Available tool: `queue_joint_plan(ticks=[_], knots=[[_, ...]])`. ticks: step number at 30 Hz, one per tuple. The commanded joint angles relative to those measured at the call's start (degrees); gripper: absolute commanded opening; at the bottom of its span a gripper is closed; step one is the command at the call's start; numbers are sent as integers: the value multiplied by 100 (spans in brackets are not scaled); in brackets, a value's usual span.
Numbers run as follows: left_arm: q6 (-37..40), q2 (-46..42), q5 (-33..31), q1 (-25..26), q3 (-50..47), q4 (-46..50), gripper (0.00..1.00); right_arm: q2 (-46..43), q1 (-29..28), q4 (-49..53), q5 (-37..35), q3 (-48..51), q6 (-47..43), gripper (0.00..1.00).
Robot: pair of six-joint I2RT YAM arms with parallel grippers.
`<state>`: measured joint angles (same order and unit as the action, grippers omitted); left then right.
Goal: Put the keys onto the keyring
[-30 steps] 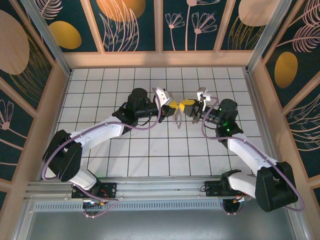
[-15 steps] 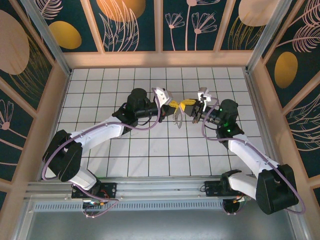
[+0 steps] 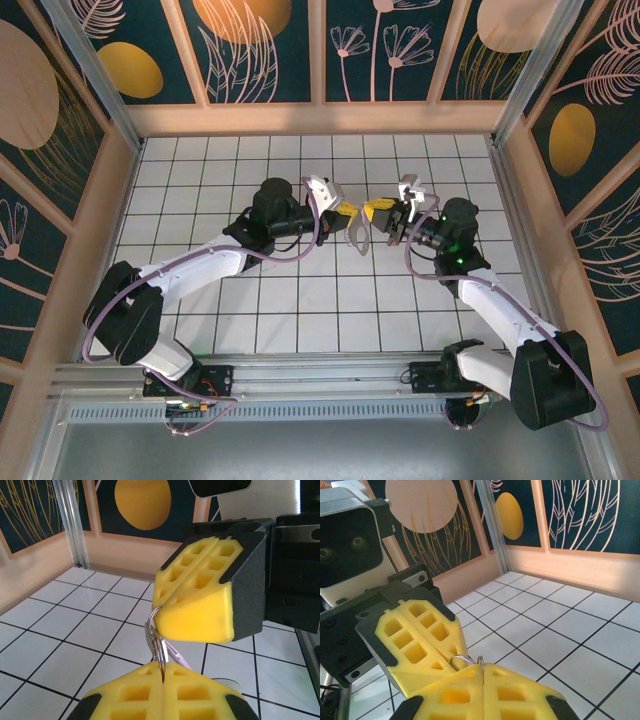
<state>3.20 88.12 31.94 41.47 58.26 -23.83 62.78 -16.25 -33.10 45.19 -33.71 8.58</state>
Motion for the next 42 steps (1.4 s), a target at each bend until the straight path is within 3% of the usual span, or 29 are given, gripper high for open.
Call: queue_joint_plan(ticks=[1,3,6,19,24,31,36,42], knots=[[46,-236,229,9,-52,-166,0,-80,207,-150,-212,-7,61,27],[70,-234,248,9,-31,-127,0,-151,288,-227,-213,80,141,38],[121,-225,272,10,1,-26,0,-293,430,-443,-83,222,317,44],[229,-102,683,10,277,388,0,292,578,-1056,1632,44,558,46],[211,-75,877,5,360,463,0,495,576,-1132,1902,-39,599,45],[189,-1,1024,7,449,523,0,610,538,-1277,2068,-152,707,40],[176,39,1058,5,493,539,0,734,440,-1285,2160,-256,716,30],[192,74,1103,10,531,604,0,823,345,-1412,2300,-329,748,5]])
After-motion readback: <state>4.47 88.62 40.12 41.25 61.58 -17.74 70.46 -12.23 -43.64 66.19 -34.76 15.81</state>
